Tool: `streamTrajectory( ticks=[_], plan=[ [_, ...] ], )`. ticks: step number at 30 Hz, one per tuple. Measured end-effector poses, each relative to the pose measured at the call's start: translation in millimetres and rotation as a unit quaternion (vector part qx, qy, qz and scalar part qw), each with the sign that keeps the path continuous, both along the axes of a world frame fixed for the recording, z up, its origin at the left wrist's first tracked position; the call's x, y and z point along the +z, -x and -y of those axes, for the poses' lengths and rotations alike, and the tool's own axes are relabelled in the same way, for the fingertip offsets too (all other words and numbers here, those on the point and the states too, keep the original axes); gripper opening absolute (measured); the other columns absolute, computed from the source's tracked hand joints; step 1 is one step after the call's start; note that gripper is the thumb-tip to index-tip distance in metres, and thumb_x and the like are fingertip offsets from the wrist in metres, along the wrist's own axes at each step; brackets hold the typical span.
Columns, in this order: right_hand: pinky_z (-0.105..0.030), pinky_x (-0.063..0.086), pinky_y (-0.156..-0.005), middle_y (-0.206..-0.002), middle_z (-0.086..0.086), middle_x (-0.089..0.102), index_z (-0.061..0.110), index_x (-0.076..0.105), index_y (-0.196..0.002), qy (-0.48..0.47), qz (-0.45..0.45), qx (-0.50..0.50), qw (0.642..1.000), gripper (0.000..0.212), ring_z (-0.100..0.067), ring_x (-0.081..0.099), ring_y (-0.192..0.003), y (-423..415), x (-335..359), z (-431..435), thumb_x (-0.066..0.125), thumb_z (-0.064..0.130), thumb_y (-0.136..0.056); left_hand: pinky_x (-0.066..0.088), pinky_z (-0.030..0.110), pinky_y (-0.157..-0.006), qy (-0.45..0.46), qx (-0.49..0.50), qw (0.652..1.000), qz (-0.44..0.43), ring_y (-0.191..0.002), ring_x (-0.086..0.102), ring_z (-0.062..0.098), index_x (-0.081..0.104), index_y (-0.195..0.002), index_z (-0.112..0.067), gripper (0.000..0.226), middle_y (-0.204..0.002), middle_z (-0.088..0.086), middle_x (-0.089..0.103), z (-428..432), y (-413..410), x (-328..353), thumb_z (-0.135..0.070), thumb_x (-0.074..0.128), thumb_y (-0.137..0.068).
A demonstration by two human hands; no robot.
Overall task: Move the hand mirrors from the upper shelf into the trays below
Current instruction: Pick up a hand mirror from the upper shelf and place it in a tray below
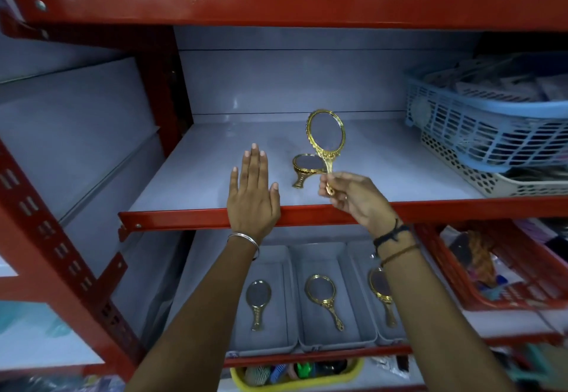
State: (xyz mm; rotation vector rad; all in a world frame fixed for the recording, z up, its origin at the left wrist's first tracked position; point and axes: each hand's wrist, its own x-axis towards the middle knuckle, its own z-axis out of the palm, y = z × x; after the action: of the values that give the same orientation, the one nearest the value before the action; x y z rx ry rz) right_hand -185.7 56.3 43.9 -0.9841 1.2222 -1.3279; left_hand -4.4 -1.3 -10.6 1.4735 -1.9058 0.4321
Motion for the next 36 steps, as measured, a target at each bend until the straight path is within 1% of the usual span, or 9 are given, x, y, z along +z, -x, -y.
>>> streamTrajectory(
  ticks=[12,15,19,23,26,27,31,35,36],
  plan=[
    [-0.018,0.042,-0.067,-0.088,0.004,0.07,0.015,0.074,-0.094,-0.168,-0.211,0.127,0.955,0.017,-0.008,0.057,-0.081,123,-139,-143,0.062,0.025,-0.087,0.016,0.043,-0.121,-0.002,0.017,1.0,-0.019,-0.148,0.015,0.026,0.019,-0.15,-0.005,0.064,-0.159,0.012,0.017,-5,7,-2,-0.03,0.03,-0.092],
    [-0.022,0.05,-0.078,-0.089,0.004,0.077,0.01,0.075,-0.096,-0.215,-0.172,0.098,0.956,0.047,-0.007,0.067,-0.084,149,-175,-152,0.078,0.045,-0.064,0.013,0.042,-0.122,0.001,0.028,0.999,-0.025,-0.149,0.012,0.025,0.016,-0.151,-0.006,0.064,-0.16,0.012,0.014,-4,8,-5,-0.03,0.029,-0.093],
    [-0.014,0.044,-0.05,-0.05,0.01,0.065,0.004,0.073,-0.084,-0.243,-0.204,0.003,0.948,0.012,-0.004,0.057,-0.047,157,-210,-129,0.071,0.014,-0.08,0.014,0.042,-0.121,0.014,0.038,0.999,-0.028,-0.149,0.013,0.025,0.017,-0.15,-0.006,0.063,-0.16,0.012,0.016,-2,9,-7,-0.032,0.027,-0.093],
    [-0.017,0.039,-0.047,-0.023,0.008,0.044,0.01,0.049,-0.045,-0.308,-0.264,-0.031,0.913,0.041,-0.01,0.042,-0.035,153,-233,-85,0.069,0.011,-0.081,0.013,0.041,-0.121,0.03,0.037,0.998,-0.032,-0.148,0.015,0.025,0.02,-0.15,-0.005,0.062,-0.159,0.012,0.018,1,9,-8,-0.029,0.031,-0.093],
    [-0.031,0.049,-0.068,-0.052,-0.006,0.059,0.003,0.067,-0.074,-0.345,-0.269,-0.039,0.899,0.007,-0.021,0.056,-0.065,156,-251,-57,0.072,0.007,-0.077,0.014,0.041,-0.12,0.042,0.039,0.998,-0.036,-0.148,0.016,0.025,0.022,-0.149,-0.005,0.062,-0.159,0.012,0.02,4,9,-10,-0.03,0.029,-0.092],
    [-0.037,0.053,-0.074,-0.066,-0.011,0.062,0.007,0.065,-0.083,-0.358,-0.275,-0.045,0.891,0.012,-0.023,0.058,-0.076,167,-274,-45,0.073,0.009,-0.076,0.014,0.041,-0.12,0.045,0.04,0.998,-0.036,-0.148,0.016,0.025,0.023,-0.149,-0.005,0.063,-0.159,0.012,0.021,5,9,-11,-0.03,0.028,-0.092],
    [-0.04,0.056,-0.09,-0.099,-0.015,0.07,0.005,0.06,-0.072,-0.398,-0.288,-0.065,0.869,0.019,-0.028,0.067,-0.093,181,-317,-23,0.078,0.013,-0.071,0.013,0.04,-0.121,0.051,0.043,0.997,-0.038,-0.148,0.016,0.025,0.023,-0.149,-0.005,0.064,-0.159,0.011,0.021,8,8,-12,-0.031,0.027,-0.091],
    [-0.03,0.051,-0.084,-0.098,-0.013,0.064,-0.001,0.062,-0.102,-0.379,-0.341,-0.111,0.853,0.023,-0.03,0.064,-0.103,152,-279,-38,0.066,0.013,-0.084,0.012,0.039,-0.121,0.051,0.043,0.997,-0.043,-0.148,0.016,0.025,0.023,-0.149,-0.005,0.064,-0.159,0.012,0.021,8,9,-12,-0.031,0.028,-0.091],
    [-0.03,0.052,-0.079,-0.091,-0.013,0.064,0.001,0.063,-0.096,-0.374,-0.35,-0.115,0.851,0.018,-0.029,0.063,-0.096,148,-273,-41,0.066,0.014,-0.084,0.013,0.039,-0.121,0.052,0.044,0.997,-0.043,-0.148,0.016,0.025,0.023,-0.149,-0.005,0.064,-0.159,0.011,0.021,7,9,-12,-0.032,0.027,-0.091]
  ],
)
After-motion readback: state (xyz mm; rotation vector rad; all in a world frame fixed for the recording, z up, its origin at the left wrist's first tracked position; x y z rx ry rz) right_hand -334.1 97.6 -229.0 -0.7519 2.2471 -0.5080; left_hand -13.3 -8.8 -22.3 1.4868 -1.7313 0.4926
